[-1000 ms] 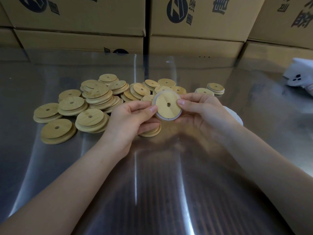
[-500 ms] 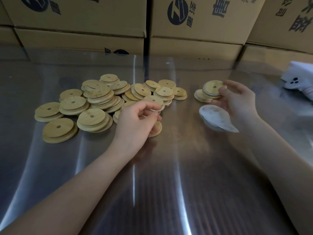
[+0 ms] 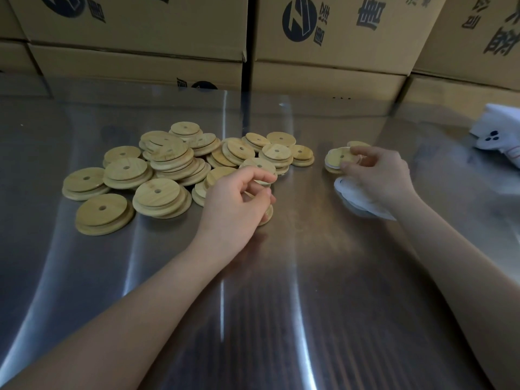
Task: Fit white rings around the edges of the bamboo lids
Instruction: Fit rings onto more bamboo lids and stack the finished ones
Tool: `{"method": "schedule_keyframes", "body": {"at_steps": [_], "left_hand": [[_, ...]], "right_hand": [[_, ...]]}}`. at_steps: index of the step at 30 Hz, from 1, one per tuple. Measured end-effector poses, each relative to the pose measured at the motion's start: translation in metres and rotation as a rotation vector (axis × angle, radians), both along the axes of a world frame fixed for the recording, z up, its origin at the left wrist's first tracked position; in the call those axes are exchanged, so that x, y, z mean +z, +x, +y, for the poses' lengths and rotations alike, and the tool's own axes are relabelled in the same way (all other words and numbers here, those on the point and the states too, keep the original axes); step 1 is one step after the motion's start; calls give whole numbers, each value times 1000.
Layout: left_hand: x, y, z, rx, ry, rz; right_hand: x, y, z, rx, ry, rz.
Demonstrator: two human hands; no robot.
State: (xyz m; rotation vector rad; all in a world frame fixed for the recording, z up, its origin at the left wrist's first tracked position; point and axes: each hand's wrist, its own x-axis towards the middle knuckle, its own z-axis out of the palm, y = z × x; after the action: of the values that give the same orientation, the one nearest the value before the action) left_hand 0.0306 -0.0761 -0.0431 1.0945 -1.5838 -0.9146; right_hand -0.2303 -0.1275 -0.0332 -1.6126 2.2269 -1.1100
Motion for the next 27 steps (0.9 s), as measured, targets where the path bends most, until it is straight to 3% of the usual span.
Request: {"method": "schedule_keyframes", "body": {"at_steps": [9,16,22,27], "left_hand": [[1,0,1,3,-2,-23],[1,0,1,3,-7,-36],[-1,-1,0,11,-17,-34],[-1,-1,0,12,-29,-55]], "right_hand": [[-10,-5,-10,-69,153,334],[-13,-4,-10,-123,122,347],[-6,3,-9,13,-142,399],[-13,9,-12,177,-27,536]]}}
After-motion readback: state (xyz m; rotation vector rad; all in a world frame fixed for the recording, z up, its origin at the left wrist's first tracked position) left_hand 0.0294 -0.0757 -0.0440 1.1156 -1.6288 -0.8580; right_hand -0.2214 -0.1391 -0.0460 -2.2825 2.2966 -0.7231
